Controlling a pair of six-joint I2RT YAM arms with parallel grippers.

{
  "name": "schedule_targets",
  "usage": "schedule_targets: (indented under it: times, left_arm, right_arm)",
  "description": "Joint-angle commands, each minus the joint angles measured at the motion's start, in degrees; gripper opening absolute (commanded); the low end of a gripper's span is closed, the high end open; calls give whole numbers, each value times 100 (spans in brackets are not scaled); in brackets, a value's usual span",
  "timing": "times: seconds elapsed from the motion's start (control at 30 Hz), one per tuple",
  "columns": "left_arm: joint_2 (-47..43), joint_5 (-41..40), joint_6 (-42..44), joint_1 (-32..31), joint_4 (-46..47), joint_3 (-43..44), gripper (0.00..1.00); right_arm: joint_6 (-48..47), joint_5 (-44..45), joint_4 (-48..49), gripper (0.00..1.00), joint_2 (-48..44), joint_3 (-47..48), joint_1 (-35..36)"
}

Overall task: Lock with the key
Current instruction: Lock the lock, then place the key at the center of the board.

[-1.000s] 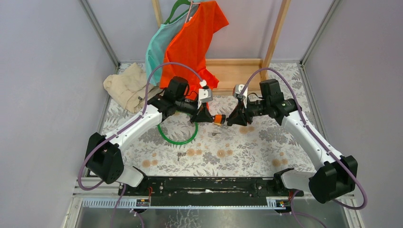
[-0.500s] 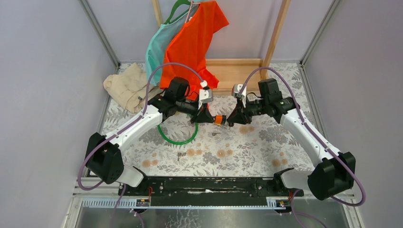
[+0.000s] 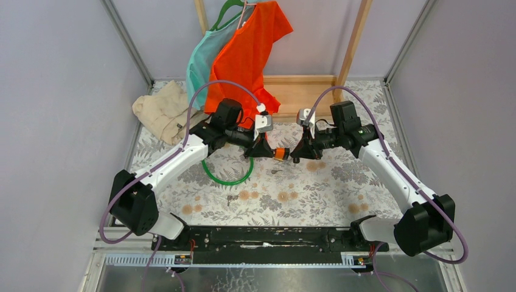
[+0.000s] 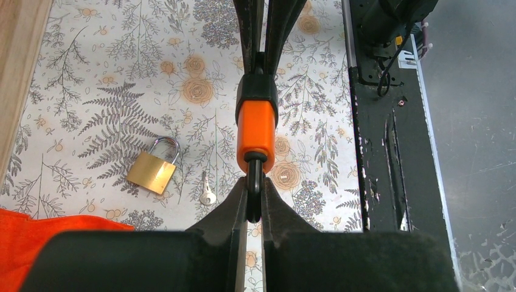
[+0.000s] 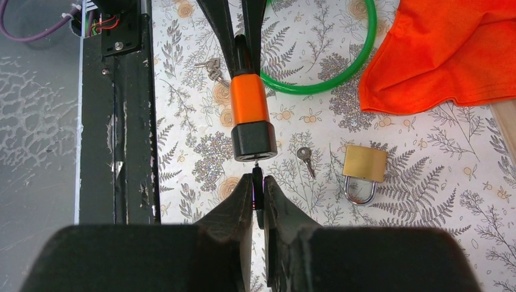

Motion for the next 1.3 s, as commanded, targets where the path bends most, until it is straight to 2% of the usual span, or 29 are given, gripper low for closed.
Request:
schedule_targets:
  times: [0.0,0.33,0.77,0.93,1.07,1.27]
  left_arm:
    - [-237,122,130,-27,146,-36,0]
    - [-395,48,746,-11,-121,-211,0]
    - [-626,87,940,160,-267,-404,0]
    - [-688,28,951,280,-310,-428,0]
    - [-724,-202,918,364,-337,-410,0]
    - [-691,-565,1127,395,-487,-304,0]
  right_arm:
    - [-183,-37,-60,0,-8,248,39]
    - [-787,453,-417,0,-88,237,29]
    - [-1128,847,-801,0,-2,357,-40]
    - [-834,1003,-626,0,-31,359,-119]
    - [-230,1495,-285,0,-64,305,-145]
    - [-231,2449,-618,0,-99,-60,-177]
